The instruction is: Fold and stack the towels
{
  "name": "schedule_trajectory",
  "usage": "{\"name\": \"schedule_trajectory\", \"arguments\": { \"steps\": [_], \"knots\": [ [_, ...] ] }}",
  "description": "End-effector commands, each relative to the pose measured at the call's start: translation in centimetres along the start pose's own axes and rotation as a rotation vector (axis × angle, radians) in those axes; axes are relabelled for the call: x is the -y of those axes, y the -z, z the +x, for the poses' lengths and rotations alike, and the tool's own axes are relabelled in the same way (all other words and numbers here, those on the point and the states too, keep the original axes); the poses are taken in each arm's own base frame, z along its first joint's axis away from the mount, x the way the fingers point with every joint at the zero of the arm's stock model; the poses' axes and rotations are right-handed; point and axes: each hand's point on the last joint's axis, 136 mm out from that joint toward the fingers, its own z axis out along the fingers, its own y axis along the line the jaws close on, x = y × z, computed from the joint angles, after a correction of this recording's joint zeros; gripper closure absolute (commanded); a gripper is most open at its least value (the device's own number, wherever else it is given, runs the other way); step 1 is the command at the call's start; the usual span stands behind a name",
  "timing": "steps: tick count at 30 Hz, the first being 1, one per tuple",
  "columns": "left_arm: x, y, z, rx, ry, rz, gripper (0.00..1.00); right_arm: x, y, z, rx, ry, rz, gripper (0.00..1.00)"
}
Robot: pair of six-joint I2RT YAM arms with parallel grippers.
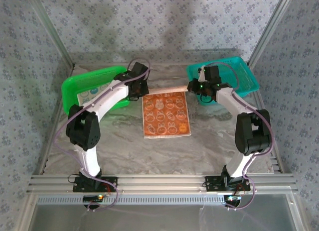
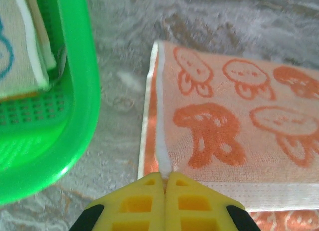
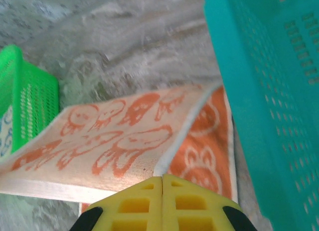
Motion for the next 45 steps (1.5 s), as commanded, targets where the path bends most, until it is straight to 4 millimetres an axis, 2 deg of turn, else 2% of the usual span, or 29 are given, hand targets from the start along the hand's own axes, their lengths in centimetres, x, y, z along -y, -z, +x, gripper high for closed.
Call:
{"name": "schedule_trajectory", "arguments": {
  "steps": [1, 2, 7, 13, 25, 32, 40, 45],
  "knots": [
    [0.6, 2.7, 0.1, 0.043, 0.064, 0.066, 1.00, -0.4, 2.1, 0.9, 0.012, 0.014, -0.024, 1.00],
    [0.9, 2.9, 0.2, 0.057, 0.075, 0.084, 1.00, 0.0, 2.3, 1.7, 0.001, 0.008, -0.017, 1.00],
    [0.7, 3.2, 3.5, 0.039, 0.081, 0.070, 1.00, 1.2, 3.3, 5.1, -0.047, -0.007, 0.006, 1.00],
    [-0.5, 2.6, 7.2, 0.001, 0.081, 0.034, 1.00, 2.5, 3.6, 8.7, -0.109, -0.019, 0.024, 1.00],
    [-3.0, 3.5, 10.4, -0.004, 0.076, -0.014, 1.00, 2.8, 4.1, 13.9, -0.178, -0.005, 0.038, 1.00],
    [-3.0, 3.6, 12.4, -0.030, 0.071, -0.017, 1.00, 3.3, 4.3, 15.8, -0.200, -0.006, 0.054, 1.00],
    [-1.6, 5.0, 12.5, -0.017, 0.056, 0.014, 1.00, 2.8, 5.4, 15.0, -0.168, 0.008, 0.057, 1.00],
    [-1.1, 5.4, 13.4, -0.025, 0.045, 0.030, 1.00, 2.9, 5.6, 15.2, -0.170, 0.010, 0.063, 1.00]
  ]
}}
